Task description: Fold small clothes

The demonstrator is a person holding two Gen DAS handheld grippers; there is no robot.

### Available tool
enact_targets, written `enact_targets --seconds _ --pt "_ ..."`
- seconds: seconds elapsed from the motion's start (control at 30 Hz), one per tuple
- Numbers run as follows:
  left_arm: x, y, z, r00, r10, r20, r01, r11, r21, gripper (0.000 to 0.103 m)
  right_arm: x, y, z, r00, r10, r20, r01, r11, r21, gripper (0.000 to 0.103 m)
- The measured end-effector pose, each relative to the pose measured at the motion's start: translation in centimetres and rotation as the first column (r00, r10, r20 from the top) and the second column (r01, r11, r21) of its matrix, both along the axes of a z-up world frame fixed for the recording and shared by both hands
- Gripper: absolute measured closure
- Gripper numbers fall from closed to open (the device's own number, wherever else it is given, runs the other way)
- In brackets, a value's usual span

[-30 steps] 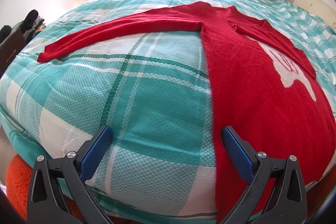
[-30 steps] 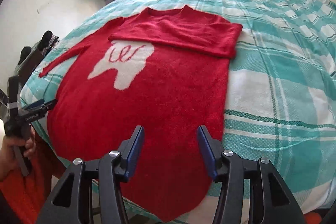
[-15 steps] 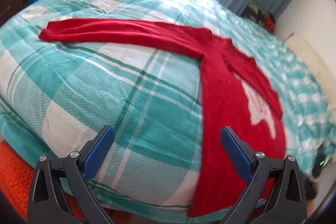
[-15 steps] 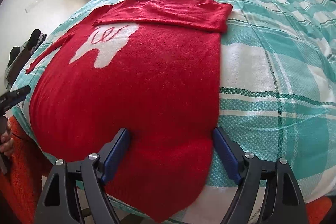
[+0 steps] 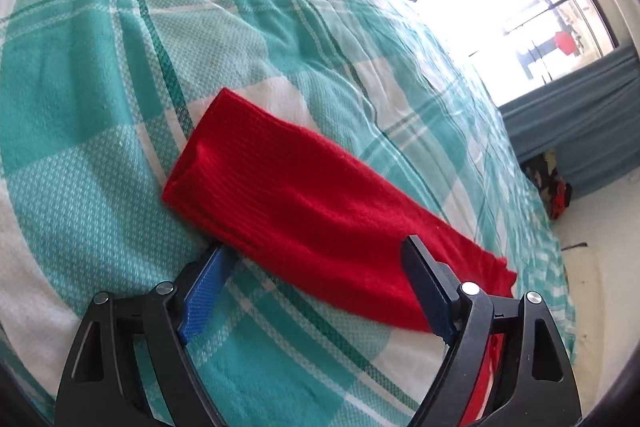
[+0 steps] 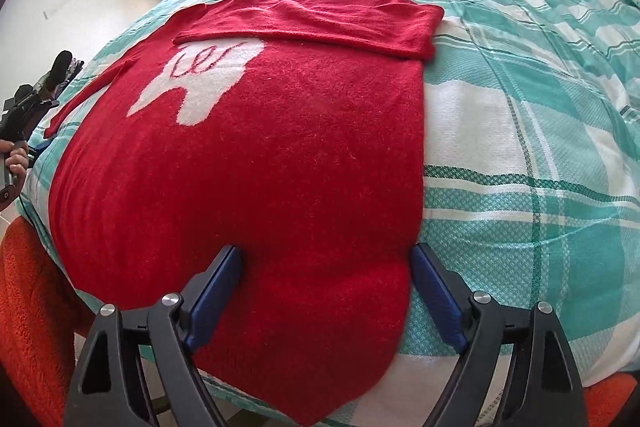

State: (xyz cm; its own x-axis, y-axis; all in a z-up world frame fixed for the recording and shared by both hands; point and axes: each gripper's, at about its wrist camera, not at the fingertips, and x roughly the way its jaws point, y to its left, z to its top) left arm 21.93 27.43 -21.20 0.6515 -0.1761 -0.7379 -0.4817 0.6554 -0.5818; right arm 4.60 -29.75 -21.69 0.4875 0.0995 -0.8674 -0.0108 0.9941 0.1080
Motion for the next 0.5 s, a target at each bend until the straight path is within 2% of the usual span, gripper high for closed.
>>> enact_targets --seconds 0.13,0.2,0.23,0.27,0.3,0.37,0.43,0.5 --pt "1.1 0.1 -0.3 1.000 0.026 -0.004 -0.026 0.998 0.060 0.018 0.5 0.2 -0.1 1.000 0.001 -0.022 -0.001 1.000 -0.003 0.013" --pt "1.2 0.0 -0.2 0.999 0.035 -0.016 -0.033 0.995 0.093 0.025 0.6 0.3 -0.1 1.000 -0.001 -0.025 0.001 1.000 -0.004 0.012" --pt "1.0 0.0 -0.1 0.998 0.048 -0.028 -0.044 0.992 0.116 0.038 0.5 0.3 -0.1 1.000 -0.004 -0.021 0.004 1.000 -0.004 0.012" --pt "0.7 0.1 -0.1 0.997 0.066 -0.036 -0.060 0.990 0.131 0.060 0.4 0.3 -0.1 1.000 -0.005 -0.016 0.005 1.000 -0.004 0.012" --pt "0.6 0.3 -0.3 0.995 0.084 -0.045 -0.078 0.988 0.131 0.071 0.3 0.3 -0.2 1.000 -0.007 -0.010 0.007 1.000 -0.004 0.012" --pt "-0.1 1.4 -0.7 0.992 0.116 -0.057 -0.110 0.989 0.094 0.099 0.2 0.3 -0.2 1.000 -0.010 -0.002 0.010 1.000 -0.003 0.011" --pt "-0.3 2.1 -0.5 0.989 0.133 -0.056 -0.131 0.990 0.045 0.100 0.3 0.4 -0.2 1.000 -0.010 0.000 0.010 1.000 -0.001 0.009" --pt "-0.2 1.7 1.5 0.989 0.142 -0.038 -0.139 0.988 0.073 0.101 0.4 0.4 -0.3 1.000 -0.006 -0.003 0.006 1.000 0.005 0.007"
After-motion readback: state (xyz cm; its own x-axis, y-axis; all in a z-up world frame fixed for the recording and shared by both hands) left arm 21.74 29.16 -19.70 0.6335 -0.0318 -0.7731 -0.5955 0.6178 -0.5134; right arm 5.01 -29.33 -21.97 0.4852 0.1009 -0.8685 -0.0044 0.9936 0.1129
